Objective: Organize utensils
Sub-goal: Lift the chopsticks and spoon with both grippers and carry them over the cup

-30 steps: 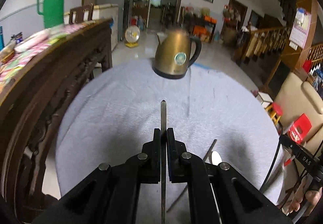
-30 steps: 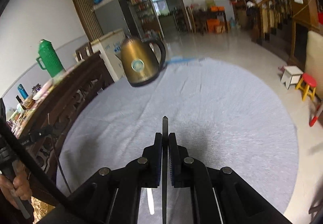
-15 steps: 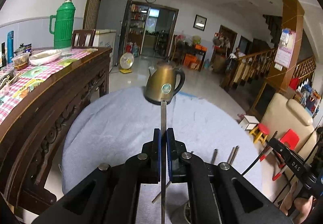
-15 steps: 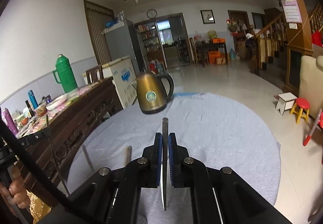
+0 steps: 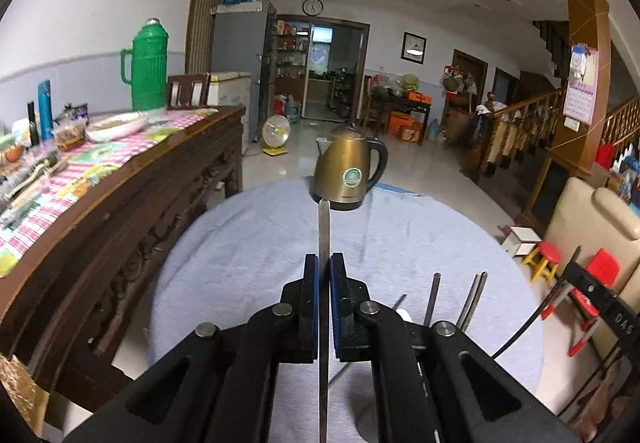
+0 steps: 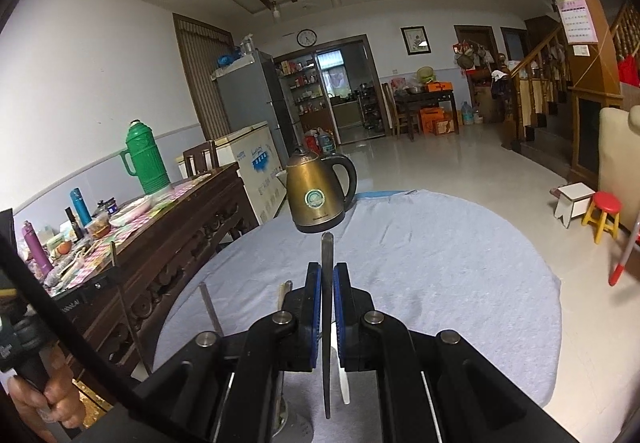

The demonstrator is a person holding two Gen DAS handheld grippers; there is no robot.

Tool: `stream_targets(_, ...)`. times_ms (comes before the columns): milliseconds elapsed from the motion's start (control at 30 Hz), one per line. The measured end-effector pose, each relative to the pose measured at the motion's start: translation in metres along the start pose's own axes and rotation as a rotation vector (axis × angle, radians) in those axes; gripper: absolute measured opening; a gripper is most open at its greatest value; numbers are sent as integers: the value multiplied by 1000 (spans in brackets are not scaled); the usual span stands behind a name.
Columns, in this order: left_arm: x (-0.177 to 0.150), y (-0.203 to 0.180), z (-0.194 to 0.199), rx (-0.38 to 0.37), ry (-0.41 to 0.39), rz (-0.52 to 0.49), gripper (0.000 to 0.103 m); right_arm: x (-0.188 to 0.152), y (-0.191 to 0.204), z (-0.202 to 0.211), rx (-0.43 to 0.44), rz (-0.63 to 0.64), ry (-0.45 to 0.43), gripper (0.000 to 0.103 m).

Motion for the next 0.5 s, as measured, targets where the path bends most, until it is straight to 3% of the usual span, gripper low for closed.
stream_targets(267, 5, -1, 11, 12, -24, -13, 5, 8, 7, 15, 13, 14, -26, 7)
stream_targets(500, 9, -6, 24, -21, -35, 9, 5, 15, 16, 33, 31, 22, -56, 7)
Point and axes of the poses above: each gripper's, at about its wrist camera, not at the fingertips, and z roughly against the way its jaws point, y to its left, x to its top, the point moved 10 cm from there along -z, roughly the way its jaws point, and after that the axes turned 1 degree about z, right-handed, at the moved point
